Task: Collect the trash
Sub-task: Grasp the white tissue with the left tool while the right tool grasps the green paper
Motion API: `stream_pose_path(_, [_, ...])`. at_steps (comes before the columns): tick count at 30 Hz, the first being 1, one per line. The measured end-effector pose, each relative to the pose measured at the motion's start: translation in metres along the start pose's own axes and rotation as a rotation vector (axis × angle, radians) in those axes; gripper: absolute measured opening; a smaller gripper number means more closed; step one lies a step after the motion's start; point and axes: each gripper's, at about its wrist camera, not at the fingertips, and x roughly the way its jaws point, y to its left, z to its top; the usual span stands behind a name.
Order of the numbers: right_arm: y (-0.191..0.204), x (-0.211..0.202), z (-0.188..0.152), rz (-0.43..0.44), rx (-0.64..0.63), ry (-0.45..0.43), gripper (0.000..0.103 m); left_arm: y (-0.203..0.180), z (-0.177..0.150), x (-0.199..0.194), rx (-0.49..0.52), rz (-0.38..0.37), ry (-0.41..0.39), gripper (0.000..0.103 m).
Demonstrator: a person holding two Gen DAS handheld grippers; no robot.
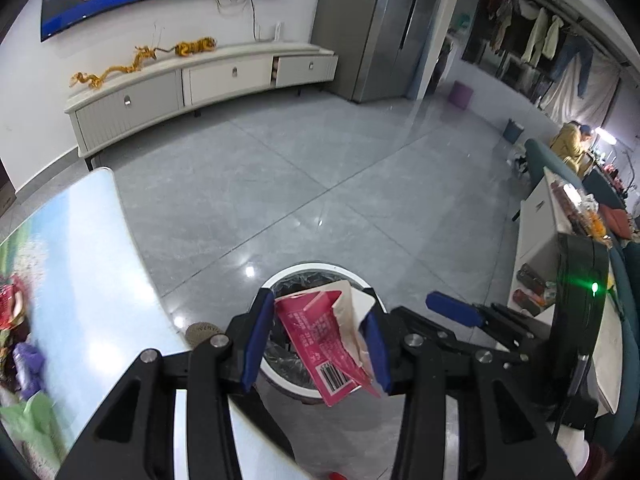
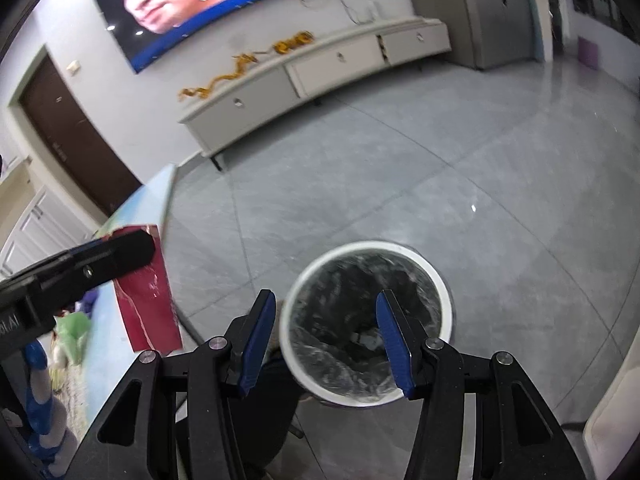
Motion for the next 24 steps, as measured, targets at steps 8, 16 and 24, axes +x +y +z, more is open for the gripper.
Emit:
stream_pose_path(8, [0.070, -0.040, 0.002, 0.068, -0.129, -0.058, 0.052, 0.048, -0.030, -0.077, -0.043, 0.082, -0.092, 0.051])
stream_pose_path(16, [0.121, -0.052, -0.008, 0.094, -0.201, -0.065, 0.052, 0.136, -0.085, -0.138, -0.155, 0.207, -0.154, 0.051])
stream_pose_path(24, [0.100, -0.061, -0.011, 0.059, -0.154, -0.080, 0.052, 0.211, -0.125, -0.173, -0.295, 0.285, -0.167, 0.051])
